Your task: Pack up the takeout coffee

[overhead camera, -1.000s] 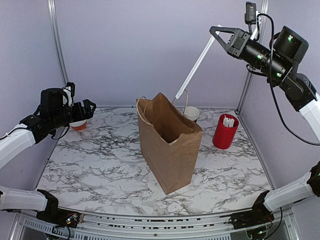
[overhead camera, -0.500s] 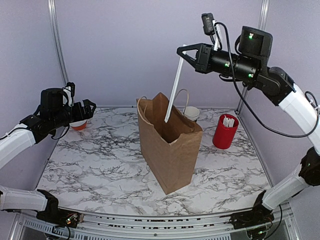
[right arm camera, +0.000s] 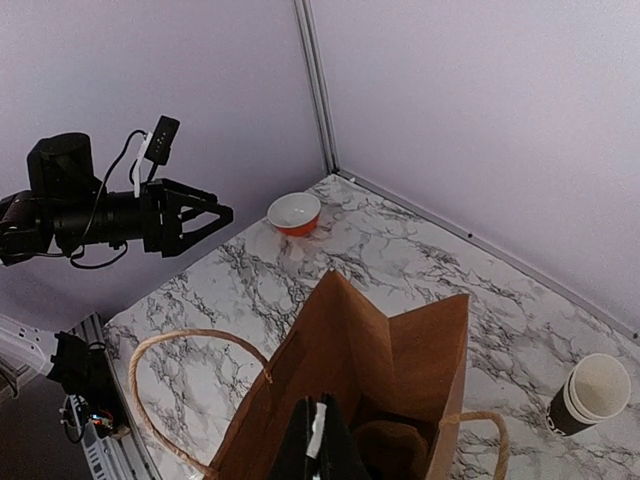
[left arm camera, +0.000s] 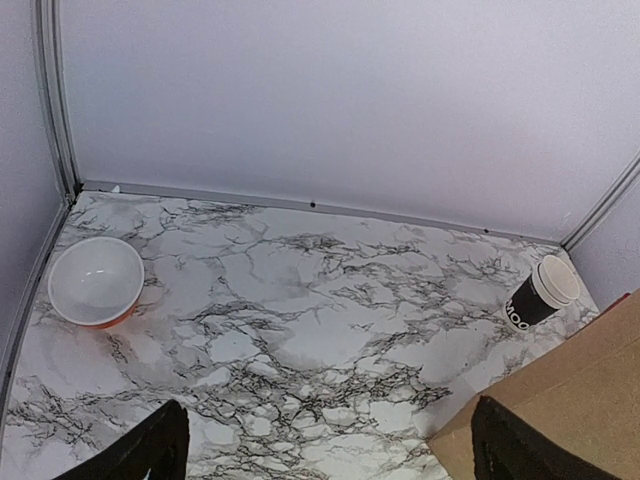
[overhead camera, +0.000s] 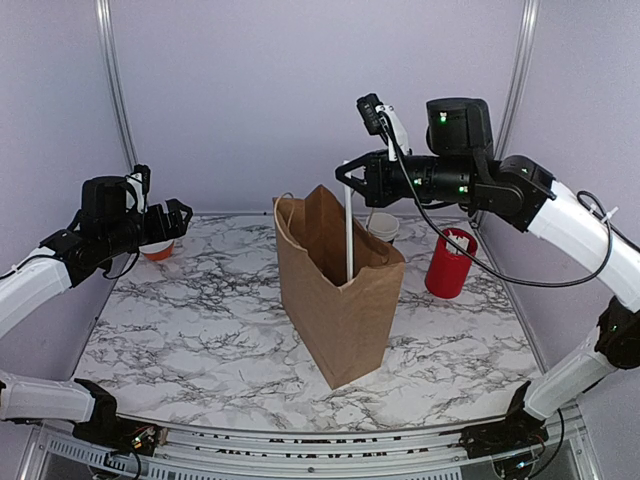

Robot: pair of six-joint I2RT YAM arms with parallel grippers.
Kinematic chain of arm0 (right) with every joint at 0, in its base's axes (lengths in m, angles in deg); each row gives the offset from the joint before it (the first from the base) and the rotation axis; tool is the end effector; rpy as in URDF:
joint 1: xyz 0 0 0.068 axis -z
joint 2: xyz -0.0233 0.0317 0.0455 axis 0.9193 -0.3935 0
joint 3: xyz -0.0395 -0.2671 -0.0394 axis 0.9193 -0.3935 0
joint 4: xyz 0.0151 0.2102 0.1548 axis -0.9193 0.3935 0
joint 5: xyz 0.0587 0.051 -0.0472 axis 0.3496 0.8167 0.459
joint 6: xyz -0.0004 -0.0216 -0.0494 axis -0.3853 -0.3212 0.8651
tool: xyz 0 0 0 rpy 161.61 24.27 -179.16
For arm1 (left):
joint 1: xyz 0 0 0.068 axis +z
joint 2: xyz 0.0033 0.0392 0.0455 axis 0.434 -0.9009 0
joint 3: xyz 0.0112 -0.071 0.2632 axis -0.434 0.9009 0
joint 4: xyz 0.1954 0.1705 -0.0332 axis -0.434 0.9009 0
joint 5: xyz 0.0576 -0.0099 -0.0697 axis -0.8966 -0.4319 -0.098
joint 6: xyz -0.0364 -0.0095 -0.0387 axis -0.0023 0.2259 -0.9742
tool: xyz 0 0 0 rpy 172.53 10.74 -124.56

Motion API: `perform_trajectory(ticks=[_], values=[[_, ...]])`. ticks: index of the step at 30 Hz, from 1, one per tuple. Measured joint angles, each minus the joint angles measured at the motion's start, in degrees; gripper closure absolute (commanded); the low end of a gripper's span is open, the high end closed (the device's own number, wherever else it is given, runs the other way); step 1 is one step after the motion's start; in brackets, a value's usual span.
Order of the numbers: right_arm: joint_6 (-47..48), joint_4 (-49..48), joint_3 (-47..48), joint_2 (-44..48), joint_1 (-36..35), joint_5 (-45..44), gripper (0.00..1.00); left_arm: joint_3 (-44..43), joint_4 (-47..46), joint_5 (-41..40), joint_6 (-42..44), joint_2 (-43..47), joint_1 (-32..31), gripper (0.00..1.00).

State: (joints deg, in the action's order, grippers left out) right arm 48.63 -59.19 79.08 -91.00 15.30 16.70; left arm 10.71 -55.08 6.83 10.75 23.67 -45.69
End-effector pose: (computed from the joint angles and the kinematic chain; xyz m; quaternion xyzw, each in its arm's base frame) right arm 0.1959 0.2501 0.4565 -0.2983 0.7373 0.3315 0.5075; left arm 0.2375 -0.0831 0.3392 -0.0199 0.7998 -0.1675 0.5761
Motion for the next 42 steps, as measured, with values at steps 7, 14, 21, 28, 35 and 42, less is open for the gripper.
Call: perform_trajectory(ticks=[7, 14, 21, 28, 35, 42], values=[[1.27, 1.36, -0.42, -0.98, -2.16, -2.86, 1.00, 0.00, 0.02, 0.00, 0.02, -0.37, 0.00, 0.01], [1.44, 3.34, -2.10, -2.91, -2.23, -4.74, 1.00, 0.00, 0.02, 0.00, 0.00, -0.52, 0.00, 0.01], [1.49, 4.22, -2.23, -3.52, -2.38, -6.10, 0.98, 0.00, 0.02, 0.02, 0.00, -0.55, 0.00, 0.01], [1.68, 4.63, -2.23, -3.52, -2.60, -6.91, 0.97, 0.00, 0.02, 0.02, 0.02, -0.55, 0.00, 0.01], [1.70, 4.66, -2.23, -3.52, -2.60, -7.15, 0.94, 0.00, 0.00, 0.02, 0.00, -0.55, 0.00, 0.01], [1.73, 4.66, -2.23, -3.52, -2.62, -7.23, 0.93, 0.00, 0.02, 0.02, 0.00, -0.57, 0.00, 0.01]])
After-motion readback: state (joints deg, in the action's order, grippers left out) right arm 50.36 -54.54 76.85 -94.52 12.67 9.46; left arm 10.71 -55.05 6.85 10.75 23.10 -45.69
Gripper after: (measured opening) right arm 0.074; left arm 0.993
